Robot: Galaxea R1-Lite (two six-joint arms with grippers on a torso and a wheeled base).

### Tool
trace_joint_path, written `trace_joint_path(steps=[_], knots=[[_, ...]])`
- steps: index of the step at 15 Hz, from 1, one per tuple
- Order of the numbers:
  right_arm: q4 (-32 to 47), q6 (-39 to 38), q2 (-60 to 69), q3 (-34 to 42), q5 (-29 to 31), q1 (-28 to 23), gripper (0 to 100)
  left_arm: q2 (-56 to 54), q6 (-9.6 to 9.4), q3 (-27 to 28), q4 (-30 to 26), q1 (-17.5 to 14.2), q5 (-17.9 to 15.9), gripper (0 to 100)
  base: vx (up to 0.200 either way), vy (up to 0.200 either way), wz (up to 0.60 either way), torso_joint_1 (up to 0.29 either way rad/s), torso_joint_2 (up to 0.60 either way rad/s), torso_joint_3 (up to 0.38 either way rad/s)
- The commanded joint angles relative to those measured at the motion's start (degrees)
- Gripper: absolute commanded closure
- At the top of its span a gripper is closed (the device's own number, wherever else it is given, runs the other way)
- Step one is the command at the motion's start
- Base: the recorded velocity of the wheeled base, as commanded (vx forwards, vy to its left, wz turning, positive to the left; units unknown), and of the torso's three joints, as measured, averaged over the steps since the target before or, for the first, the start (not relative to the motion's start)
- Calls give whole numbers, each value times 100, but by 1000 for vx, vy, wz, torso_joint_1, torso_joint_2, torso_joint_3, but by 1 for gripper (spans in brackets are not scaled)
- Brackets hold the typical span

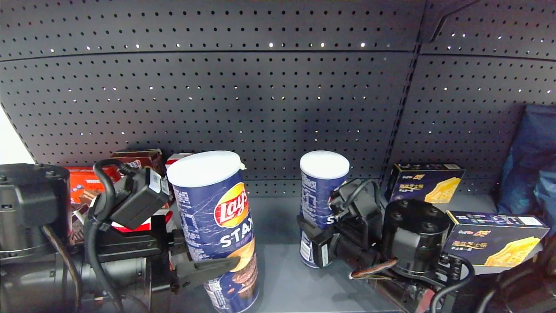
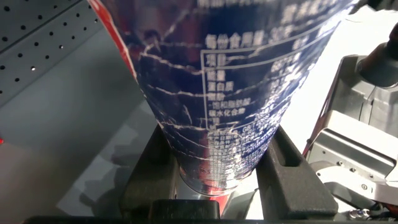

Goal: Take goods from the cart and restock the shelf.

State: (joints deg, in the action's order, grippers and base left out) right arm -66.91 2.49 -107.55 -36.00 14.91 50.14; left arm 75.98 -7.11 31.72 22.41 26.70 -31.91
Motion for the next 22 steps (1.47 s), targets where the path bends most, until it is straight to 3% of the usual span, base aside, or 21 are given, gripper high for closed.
trace_joint_path(steps=[1,3,13,22], knots=[[64,59,454,146,205,154,100,-5,-1,1,9,-7,1,100,0,0,0,0,0,0],[91,41,392,190,742,435,100,4,-1,10,1,2,10,100,0,0,0,0,0,0],[144,-205,-12,102,1550,453,100,-13,-1,1,1,-15,10,100,0,0,0,0,0,0],[152,-301,129,251,1603,5,100,-13,-1,10,1,-15,10,100,0,0,0,0,0,0]])
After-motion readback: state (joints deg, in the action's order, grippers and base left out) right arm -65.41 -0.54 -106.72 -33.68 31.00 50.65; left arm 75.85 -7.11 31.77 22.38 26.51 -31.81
